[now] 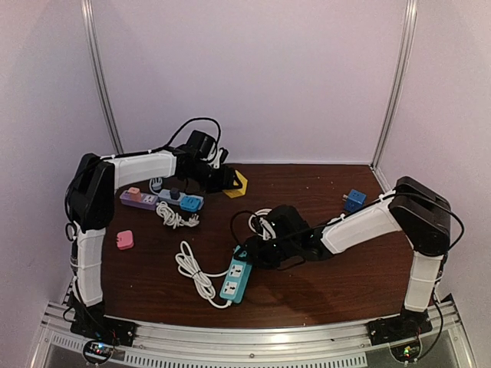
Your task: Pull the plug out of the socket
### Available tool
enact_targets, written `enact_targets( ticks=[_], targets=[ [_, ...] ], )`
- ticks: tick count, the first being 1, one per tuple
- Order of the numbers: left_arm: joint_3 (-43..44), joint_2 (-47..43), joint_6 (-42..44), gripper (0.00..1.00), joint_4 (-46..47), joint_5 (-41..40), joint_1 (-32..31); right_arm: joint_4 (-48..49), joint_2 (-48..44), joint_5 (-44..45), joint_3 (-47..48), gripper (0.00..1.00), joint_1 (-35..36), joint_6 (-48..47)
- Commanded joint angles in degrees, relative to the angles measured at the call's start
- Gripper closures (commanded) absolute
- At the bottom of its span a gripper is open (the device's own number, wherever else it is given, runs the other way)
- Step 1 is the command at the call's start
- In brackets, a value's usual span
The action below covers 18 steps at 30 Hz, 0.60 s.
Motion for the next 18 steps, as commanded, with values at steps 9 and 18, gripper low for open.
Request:
enact_targets(
  ticks=[9, 18],
  targets=[
    [9.18, 8.63, -3.78, 0.76, 6.62, 6.40, 0.69, -6.49, -2.28, 0.79, -2.76, 0.17, -5.88, -6.41],
    [15.38, 16.43, -7.25, 0.74, 9.42, 11.72, 0.96, -11.62, -9.47, 1.40, -0.20, 0.13, -9.19, -9.58]
  ],
)
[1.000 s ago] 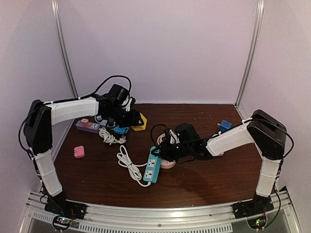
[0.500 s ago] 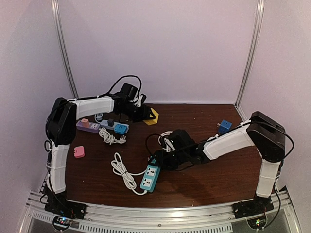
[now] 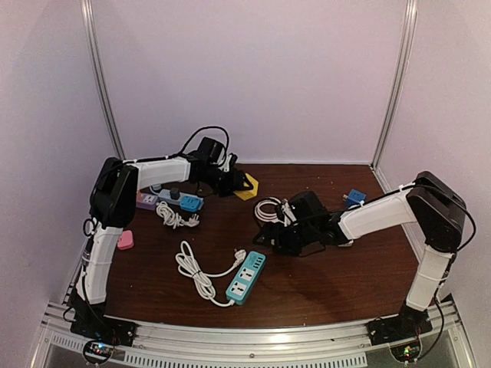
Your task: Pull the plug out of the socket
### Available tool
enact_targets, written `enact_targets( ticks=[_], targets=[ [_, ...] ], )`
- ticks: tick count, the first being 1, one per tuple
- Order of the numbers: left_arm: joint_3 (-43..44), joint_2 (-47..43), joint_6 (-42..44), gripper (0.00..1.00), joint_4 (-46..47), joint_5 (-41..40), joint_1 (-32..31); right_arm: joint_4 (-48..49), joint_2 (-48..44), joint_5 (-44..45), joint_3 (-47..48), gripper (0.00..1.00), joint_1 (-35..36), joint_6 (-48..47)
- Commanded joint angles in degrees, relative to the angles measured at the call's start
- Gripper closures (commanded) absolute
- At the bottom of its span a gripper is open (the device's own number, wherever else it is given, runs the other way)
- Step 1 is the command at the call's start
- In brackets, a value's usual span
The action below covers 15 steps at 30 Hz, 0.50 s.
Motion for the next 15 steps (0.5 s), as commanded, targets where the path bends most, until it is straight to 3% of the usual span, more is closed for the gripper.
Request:
enact_targets(
  ticks=[1, 11, 15],
  targets=[
    [6.24, 5.05, -2.65, 0.74, 5.04, 4.74, 0.61, -4.91, -5.49, 1.88, 2.80, 0.13, -1.30, -2.61],
    [11.67, 13.19, -10.69, 0.72, 13.20, 8.37, 1.72, -13.14, -12.86, 3.26, 5.76, 0.13, -6.27, -4.98],
    [13.84, 14.64, -11.95, 0.61, 12.59, 8.10, 2.31, -15.04, -13.70, 3.07, 6.14, 0.12, -7.41, -5.81]
  ],
)
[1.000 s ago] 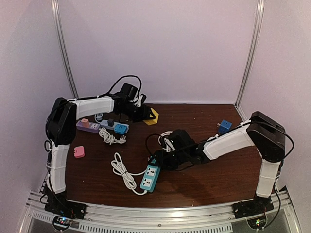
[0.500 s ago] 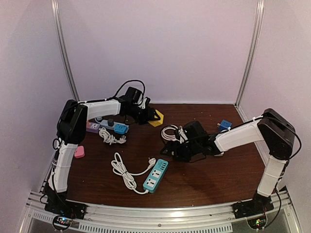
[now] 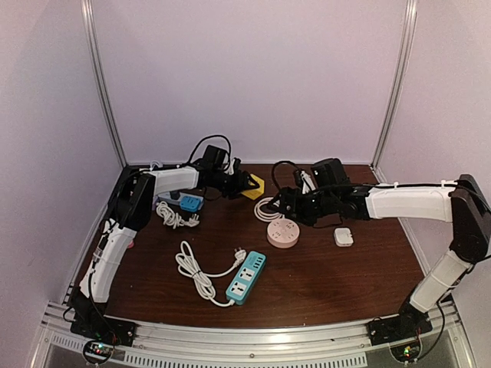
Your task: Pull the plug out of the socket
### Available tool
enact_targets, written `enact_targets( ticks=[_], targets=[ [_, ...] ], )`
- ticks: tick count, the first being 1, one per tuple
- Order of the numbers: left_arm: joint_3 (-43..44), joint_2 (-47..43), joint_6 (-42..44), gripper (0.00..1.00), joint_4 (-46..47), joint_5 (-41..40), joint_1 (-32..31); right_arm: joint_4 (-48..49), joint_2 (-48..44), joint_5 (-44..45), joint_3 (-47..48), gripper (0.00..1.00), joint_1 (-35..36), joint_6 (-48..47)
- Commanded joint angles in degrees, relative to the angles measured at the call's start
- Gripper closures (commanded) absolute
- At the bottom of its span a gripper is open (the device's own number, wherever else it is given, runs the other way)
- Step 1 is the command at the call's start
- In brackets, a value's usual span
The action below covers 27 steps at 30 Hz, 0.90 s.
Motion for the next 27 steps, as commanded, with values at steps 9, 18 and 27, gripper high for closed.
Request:
enact_targets(
  ticks=[9, 18, 27],
  targets=[
    [5.53, 1.15, 1.26, 0.12, -6.59, -2.69, 1.67, -4.77, 0.49, 0.60, 3.19, 0.12, -2.31, -3.57],
    [6.20, -1.71, 9.20, 0.09, -17.76, -8.64, 1.96, -3.56, 0.05, 1.64, 1.79, 0.12, -2.53, -3.51],
    [7.31, -6.46, 15.70, 0.07, -25.80, -15.62, 1.76, -4.70, 0.40, 3.61, 2.98, 0.12, -2.53, -5.93]
  ],
)
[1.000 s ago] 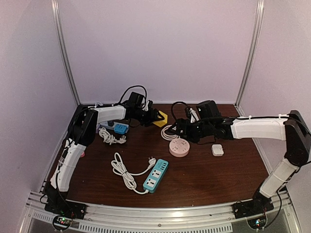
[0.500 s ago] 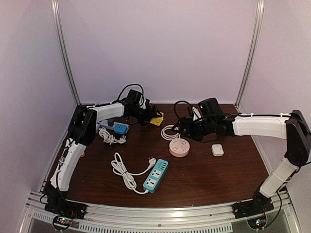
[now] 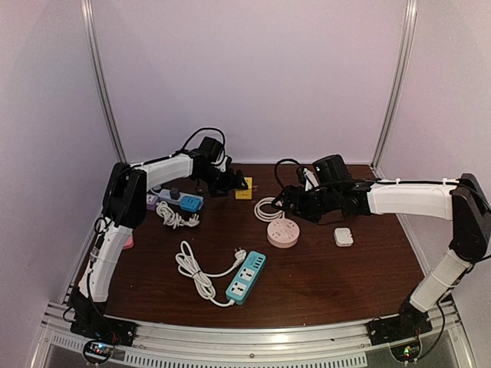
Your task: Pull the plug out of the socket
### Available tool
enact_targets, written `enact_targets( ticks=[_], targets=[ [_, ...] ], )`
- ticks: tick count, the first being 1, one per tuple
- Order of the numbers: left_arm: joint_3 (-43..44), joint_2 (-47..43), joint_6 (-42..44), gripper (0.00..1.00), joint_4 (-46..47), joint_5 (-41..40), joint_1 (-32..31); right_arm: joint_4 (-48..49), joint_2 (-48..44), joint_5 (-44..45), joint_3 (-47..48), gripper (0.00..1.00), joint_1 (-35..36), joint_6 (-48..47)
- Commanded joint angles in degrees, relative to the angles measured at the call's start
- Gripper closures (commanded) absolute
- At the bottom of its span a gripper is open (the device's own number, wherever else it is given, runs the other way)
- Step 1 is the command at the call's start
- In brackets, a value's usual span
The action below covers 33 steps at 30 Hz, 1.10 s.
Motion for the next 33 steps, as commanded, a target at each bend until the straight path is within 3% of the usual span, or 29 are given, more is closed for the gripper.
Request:
enact_targets(
  ticks=[1, 5, 13, 20, 26, 33],
  targets=[
    [1.60, -4.97, 5.27, 0.07, -6.21, -5.88, 0.36, -0.47, 0.42, 2.64, 1.30, 0.12, -0.23, -2.24],
    [0.69, -8.38, 7.96, 0.07, -10.49, -11.57, 0.06, -1.19, 0.90, 3.07, 1.84, 0.12, -0.25, -3.45],
    [-10.24, -21.65, 12.11, 0.13, -16.01, -26.75, -0.17, -2.20, 1.30, 4.42, 2.45, 0.12, -0.25, -5.60],
    [-18.66, -29.08, 15.84, 0.36, -18.74, -36.61, 1.07, -2.01, 2.19, 3.38, 3.00, 0.12, -0.23, -6.00],
    [-20.27, -30.14, 19.25, 0.41, -18.88, -36.32, 4.89, -1.15, 2.11, 2.46, 2.40, 0.13, -0.15, -5.40],
    [-16.42, -24.84, 22.59, 0.42, -19.85, -29.73, 9.31, -1.02, 2.75, 1.93, 2.73, 0.12, 0.04, -5.54]
  ],
)
